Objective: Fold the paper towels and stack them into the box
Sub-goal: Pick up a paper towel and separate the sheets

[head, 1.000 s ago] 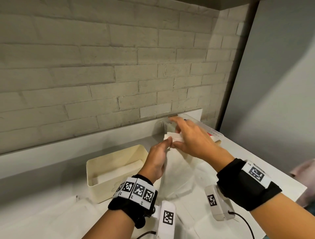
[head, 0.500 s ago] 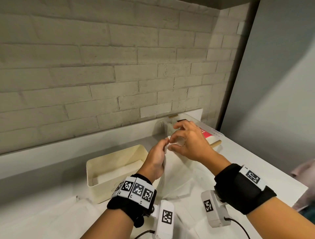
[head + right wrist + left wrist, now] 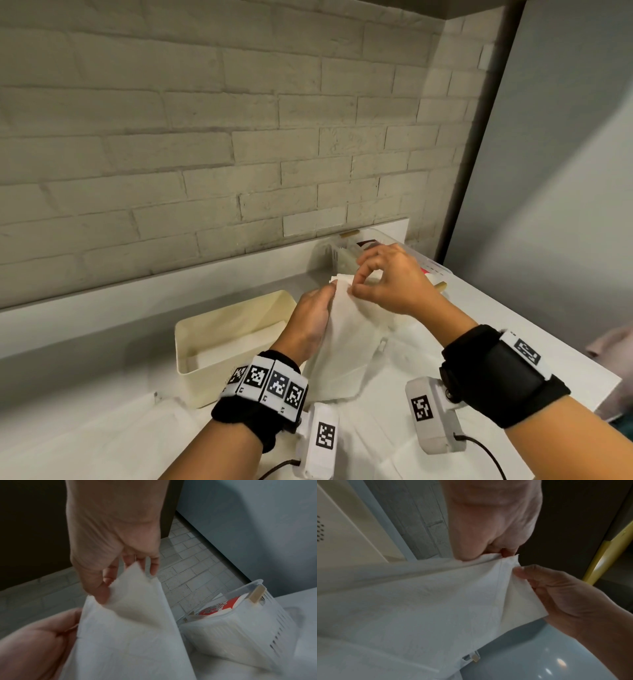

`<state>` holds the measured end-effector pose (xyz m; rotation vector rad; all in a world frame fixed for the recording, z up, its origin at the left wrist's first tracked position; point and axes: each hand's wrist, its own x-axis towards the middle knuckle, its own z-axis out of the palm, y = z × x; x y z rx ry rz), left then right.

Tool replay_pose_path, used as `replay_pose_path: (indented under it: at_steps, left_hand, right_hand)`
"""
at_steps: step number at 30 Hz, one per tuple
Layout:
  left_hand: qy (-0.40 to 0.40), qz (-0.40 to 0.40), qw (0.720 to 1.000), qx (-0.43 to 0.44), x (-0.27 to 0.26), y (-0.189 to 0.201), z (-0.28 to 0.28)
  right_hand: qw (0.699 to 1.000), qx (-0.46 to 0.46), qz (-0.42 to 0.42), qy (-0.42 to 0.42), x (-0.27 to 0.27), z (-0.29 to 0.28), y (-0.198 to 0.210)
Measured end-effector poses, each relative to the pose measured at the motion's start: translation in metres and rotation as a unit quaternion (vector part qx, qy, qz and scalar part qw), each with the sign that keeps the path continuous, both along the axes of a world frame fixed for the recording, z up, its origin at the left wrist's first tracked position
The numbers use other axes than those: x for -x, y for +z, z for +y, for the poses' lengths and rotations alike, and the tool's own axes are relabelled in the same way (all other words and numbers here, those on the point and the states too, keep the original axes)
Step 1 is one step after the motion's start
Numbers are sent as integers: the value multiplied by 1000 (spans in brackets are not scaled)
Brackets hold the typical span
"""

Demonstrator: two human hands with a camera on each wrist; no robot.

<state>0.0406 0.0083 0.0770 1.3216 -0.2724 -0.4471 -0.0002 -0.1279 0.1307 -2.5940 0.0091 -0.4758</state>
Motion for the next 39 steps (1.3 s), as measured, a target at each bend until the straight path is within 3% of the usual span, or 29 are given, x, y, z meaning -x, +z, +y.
replay_pose_path:
  at_steps: [6,11,15,20,25,30,32,35,39]
  left_hand:
    - [-7,-14,999,31,-1,-3,-4]
    - [-60,-11,996,68,-1,-3,0]
    - [-31,-67,997,29,-1,-7,-1]
    - [4,-66,997,32,-4,-5,6]
    - [20,-112,993,-13,-10,-10,15]
    - [86,-167,979,-84,-18,-18,25]
    - [106,-177,974,-95,-20,-22,28]
    - [114,-174,973,-101,-19,-26,30]
    - [114,-172,972,-108,-18,-25,28]
  right_hand:
    - [999,-25,40,-6,-8,-3,5]
    - [998,-52,47,-7,-7,0,4]
    - [994,-88,56,7,-9,2,3]
    - [985,-128,112,30,-6,-5,1]
    - [985,-147,92,16,-2,-6,-13]
    - [989,-27,144,-12,8,-8,-40]
    - [973,61,220,-20,18,-12,-67]
    - [935,111,336,-6,38,-13,-118]
    - [913,135,384,-11,56,-14,-153]
